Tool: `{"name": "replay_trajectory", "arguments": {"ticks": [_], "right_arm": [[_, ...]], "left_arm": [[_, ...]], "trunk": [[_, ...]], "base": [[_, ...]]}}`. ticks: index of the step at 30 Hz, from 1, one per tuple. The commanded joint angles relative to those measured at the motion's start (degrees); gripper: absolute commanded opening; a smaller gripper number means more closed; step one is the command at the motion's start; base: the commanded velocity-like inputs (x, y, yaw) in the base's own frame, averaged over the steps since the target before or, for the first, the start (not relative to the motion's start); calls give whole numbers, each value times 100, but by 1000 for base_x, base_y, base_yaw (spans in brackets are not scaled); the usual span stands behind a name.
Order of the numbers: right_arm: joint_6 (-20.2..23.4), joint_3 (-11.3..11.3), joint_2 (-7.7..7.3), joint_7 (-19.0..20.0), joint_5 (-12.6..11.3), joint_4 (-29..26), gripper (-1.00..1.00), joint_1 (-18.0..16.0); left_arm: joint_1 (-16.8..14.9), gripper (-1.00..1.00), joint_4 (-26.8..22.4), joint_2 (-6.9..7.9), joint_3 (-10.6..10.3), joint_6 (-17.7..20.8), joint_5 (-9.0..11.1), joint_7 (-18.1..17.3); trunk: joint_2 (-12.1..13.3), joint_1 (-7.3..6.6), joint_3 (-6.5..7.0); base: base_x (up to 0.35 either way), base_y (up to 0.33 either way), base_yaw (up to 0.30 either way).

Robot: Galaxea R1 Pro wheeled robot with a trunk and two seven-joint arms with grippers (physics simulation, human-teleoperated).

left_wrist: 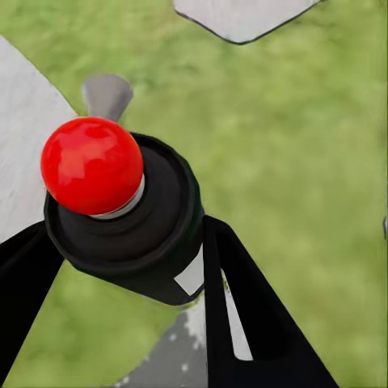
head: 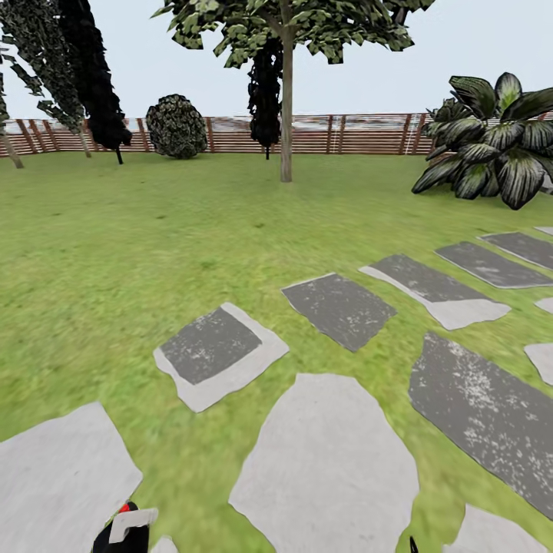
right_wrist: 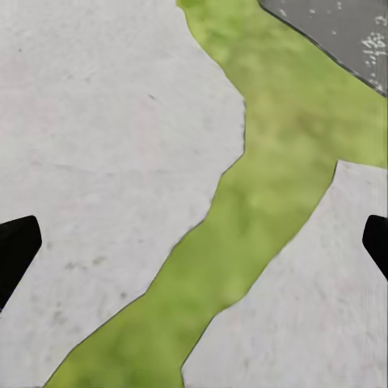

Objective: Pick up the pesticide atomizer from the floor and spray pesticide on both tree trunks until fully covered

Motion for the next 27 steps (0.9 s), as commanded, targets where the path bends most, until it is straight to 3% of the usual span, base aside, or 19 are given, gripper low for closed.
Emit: {"name": "replay_trajectory", "arguments": {"ticks": [1,27], "right_arm": [[-18,-28,4,-2,59,5,100,-4],[-27,-28,4,-2,57,-6,100,-4]], "left_arm": [[-4,-100,5,-2,21,-21,-39,6],[-4,-100,-20,-2,21,-21,-39,1]], "trunk": [[-1,2,-5],[-1,2,-5]], "base": [[337,0,0],[337,0,0]]}}
